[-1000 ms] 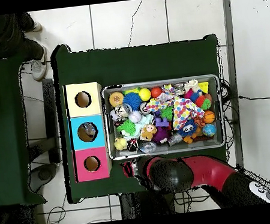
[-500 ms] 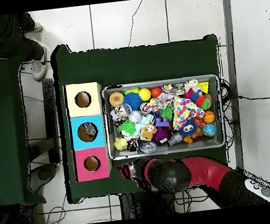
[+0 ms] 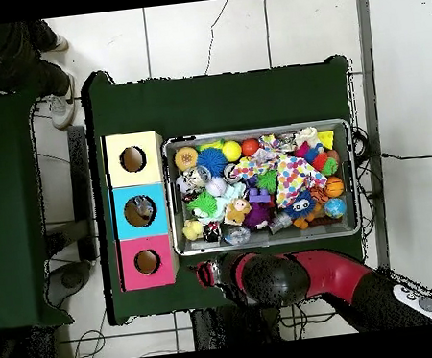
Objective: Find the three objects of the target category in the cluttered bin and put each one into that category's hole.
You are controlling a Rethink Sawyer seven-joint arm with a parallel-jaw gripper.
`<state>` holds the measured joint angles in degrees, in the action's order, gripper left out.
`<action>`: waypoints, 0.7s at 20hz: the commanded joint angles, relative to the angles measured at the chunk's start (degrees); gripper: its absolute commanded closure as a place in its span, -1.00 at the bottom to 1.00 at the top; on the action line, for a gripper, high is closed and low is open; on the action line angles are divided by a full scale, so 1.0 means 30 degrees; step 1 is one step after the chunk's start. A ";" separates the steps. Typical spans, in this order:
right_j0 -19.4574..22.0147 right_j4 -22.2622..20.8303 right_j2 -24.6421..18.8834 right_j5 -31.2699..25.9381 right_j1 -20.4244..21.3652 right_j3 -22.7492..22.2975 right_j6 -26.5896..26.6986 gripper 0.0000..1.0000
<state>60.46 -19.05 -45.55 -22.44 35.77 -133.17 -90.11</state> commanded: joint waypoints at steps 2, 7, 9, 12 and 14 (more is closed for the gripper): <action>0.0228 -0.1768 0.0182 -0.1396 0.0095 0.2384 0.1256 -1.00; 0.0069 -0.1962 -0.0037 -0.1281 0.0951 0.1798 0.0694 -1.00; 0.0022 -0.1828 -0.0173 -0.1385 0.1171 0.1657 0.0576 -1.00; -0.0007 -0.1637 -0.0279 -0.1635 0.1201 0.1618 0.0612 -1.00; -0.0123 -0.1659 -0.0319 -0.1811 0.1200 0.1732 0.0761 -1.00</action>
<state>61.14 -21.68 -45.56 -22.45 38.38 -133.12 -90.11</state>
